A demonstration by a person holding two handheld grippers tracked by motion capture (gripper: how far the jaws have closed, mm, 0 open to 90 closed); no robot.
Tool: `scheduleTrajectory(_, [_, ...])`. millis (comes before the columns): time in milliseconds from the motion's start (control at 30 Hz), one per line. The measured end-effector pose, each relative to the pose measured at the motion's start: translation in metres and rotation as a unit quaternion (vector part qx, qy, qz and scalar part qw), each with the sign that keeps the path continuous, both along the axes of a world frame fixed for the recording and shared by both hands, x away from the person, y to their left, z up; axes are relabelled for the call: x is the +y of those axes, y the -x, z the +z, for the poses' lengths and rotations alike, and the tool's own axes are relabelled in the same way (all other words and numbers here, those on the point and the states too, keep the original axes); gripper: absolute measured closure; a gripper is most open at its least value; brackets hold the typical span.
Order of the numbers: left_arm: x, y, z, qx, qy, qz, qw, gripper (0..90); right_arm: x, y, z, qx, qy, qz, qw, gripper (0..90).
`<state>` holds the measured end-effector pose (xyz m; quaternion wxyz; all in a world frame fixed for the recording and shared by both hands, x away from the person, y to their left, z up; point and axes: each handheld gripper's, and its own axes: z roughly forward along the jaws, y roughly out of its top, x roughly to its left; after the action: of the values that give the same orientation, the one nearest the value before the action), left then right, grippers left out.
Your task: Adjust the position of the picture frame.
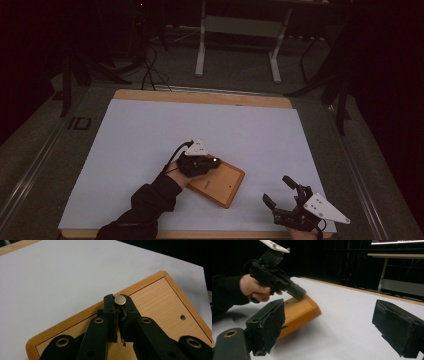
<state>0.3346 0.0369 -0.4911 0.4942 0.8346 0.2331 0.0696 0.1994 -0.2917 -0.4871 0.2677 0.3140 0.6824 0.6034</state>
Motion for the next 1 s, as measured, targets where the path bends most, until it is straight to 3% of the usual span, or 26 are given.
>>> scheduleTrajectory(300, [-0.044, -0.002, -0.007, 0.001, 0.001, -0.026, 0.9997, 85.3, 0.001, -0.002, -0.002, 0.007, 0.015, 0.003, 0.9999, 10.7])
scheduleTrajectory(500, [-0.064, -0.005, -0.012, 0.01, -0.002, -0.028, 0.9996, 85.3, 0.002, -0.003, -0.004, 0.012, 0.022, 0.011, 0.9996, 10.7])
scheduleTrajectory(767, [-0.074, -0.01, -0.023, 0.015, -0.009, -0.029, 0.9994, 85.2, 0.001, -0.005, -0.006, 0.021, 0.023, 0.013, 0.9994, 10.8])
scheduleTrajectory(1000, [-0.078, -0.008, -0.026, 0.007, -0.025, -0.04, 0.9989, 85.0, 0.002, -0.007, -0.008, 0.021, 0.03, 0.009, 0.9993, 13.1])
